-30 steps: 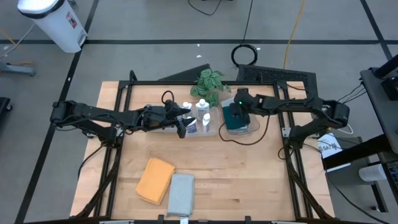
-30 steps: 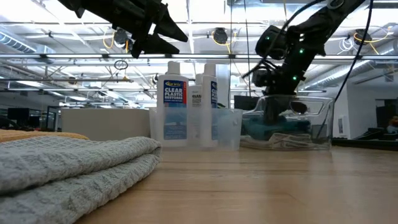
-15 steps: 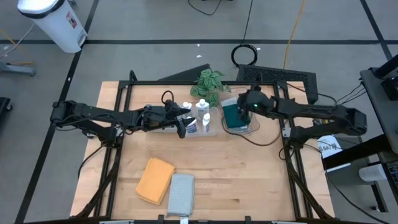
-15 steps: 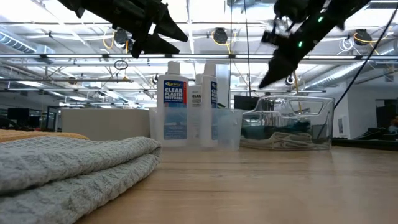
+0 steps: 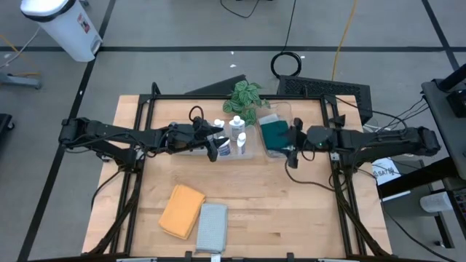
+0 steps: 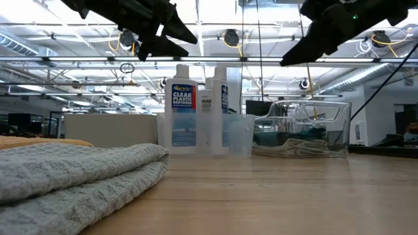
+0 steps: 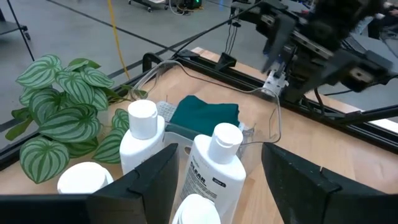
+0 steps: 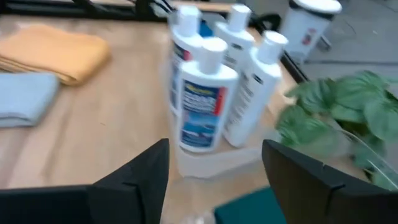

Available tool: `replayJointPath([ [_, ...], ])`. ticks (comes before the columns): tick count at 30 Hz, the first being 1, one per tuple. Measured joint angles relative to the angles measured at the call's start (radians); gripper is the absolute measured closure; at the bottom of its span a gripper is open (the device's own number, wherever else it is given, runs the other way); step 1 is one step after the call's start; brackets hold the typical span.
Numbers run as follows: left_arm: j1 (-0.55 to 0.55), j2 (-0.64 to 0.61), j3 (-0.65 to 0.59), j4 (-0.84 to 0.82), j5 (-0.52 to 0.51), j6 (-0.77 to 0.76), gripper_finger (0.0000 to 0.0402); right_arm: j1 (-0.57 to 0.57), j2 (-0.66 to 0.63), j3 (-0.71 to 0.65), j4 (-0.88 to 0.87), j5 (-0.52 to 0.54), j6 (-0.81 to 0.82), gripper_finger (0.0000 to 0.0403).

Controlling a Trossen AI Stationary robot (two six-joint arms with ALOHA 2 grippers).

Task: Pick & Place Kitchen Items
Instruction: Put the orange towel into the transparent bin

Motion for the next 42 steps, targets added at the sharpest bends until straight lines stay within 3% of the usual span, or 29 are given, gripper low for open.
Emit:
replayJointPath([
  [8, 0.002, -0.001, 0.001, 0.08, 0.0, -0.011, 0.0167, 0.111, -0.013, -0.032, 0.097, 0.0, 0.011, 0.0189],
  [12, 0.003, 0.0, 0.0, 0.016, 0.047, -0.061, 0.0167, 0.161, -0.013, -0.032, 0.115, 0.001, 0.038, 0.0196],
  [14, 0.0, 0.0, 0.0, -0.027, 0.131, -0.143, 0.0167, 0.188, -0.014, -0.032, 0.124, 0.0, 0.04, 0.0199],
  [17, -0.011, 0.001, 0.0, -0.091, 0.398, -0.238, 0.0167, 0.227, -0.014, -0.032, 0.121, 0.0, 0.039, 0.0204],
  [20, -0.064, -0.012, 0.0, -0.151, 0.626, -0.215, 0.0167, 0.254, -0.014, -0.032, 0.124, 0.001, 0.019, 0.0207],
  [22, -0.124, -0.019, 0.0, -0.23, 0.67, -0.15, 0.0167, 0.264, -0.014, -0.032, 0.129, 0.001, -0.001, 0.0209],
  [25, -0.215, -0.015, 0.0, -0.414, 0.653, -0.07, 0.0167, 0.265, -0.014, -0.032, 0.146, 0.001, -0.024, 0.0211],
  [30, -0.313, 0.014, -0.001, -0.667, 0.558, -0.083, 0.0167, 0.265, -0.014, -0.032, 0.172, 0.001, -0.034, 0.0212],
  [35, -0.362, 0.03, 0.0, -0.787, 0.476, -0.052, 0.0167, 0.265, -0.014, -0.032, 0.181, 0.001, -0.054, 0.0211],
  [42, -0.37, 0.059, -0.046, -0.755, 0.435, -0.043, 0.0167, 0.265, -0.013, -0.032, 0.18, 0.001, -0.047, 0.0211],
])
